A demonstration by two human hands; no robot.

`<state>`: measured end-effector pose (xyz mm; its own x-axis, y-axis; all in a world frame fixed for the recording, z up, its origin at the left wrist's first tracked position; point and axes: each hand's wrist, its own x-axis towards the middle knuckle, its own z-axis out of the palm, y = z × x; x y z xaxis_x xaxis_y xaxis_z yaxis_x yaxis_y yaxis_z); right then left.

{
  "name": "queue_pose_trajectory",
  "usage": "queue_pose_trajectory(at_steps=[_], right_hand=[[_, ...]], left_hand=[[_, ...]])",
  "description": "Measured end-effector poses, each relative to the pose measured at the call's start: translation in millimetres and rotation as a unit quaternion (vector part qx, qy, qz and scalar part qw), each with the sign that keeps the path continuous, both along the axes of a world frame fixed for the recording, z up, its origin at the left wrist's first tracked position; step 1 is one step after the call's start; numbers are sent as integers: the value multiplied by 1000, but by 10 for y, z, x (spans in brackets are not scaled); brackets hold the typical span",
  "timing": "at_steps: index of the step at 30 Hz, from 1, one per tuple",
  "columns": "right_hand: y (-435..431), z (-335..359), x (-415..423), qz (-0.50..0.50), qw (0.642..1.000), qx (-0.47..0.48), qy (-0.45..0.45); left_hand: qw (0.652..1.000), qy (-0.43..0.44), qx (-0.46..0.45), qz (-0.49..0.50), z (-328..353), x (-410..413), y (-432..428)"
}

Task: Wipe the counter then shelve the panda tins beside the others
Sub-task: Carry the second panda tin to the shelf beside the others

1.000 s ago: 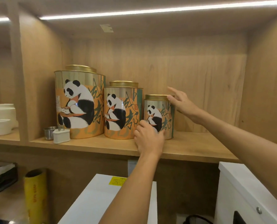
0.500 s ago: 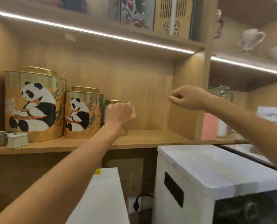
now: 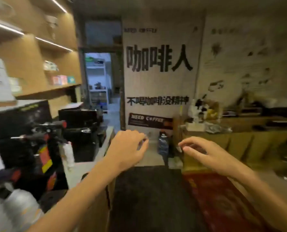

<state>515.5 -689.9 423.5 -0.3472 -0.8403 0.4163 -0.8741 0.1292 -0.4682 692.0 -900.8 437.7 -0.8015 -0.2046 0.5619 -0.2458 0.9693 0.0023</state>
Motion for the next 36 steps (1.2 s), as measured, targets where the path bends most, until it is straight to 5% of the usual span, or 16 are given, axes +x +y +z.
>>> queue_pose_trajectory(at_steps=[5,12,17,24,29,36], right_hand=[[2470,-1442,-92,-238,946,75,-210],[4955,-2708,1207,-561,752,99,-332],[5639,-3068,2479,-711,559,96,-416],[5937,-3328,2821,-790,402,-11,-462],[6454,-3567,2243,-774,388,-103,-490],[7926,-3497,728,-752,470,-167,-430]], left_hand=[[953,-178,61,-237,-1441,-1102,1939],[800,-349,103,-476,-2767,-1671,4183],[681,-422,56,-596,-3297,-1667,5168],[594,-470,-6,-653,-3485,-2107,6412],[582,-484,6,-653,-3600,-2616,7364],[628,-467,23,-622,-3584,-3579,8747]])
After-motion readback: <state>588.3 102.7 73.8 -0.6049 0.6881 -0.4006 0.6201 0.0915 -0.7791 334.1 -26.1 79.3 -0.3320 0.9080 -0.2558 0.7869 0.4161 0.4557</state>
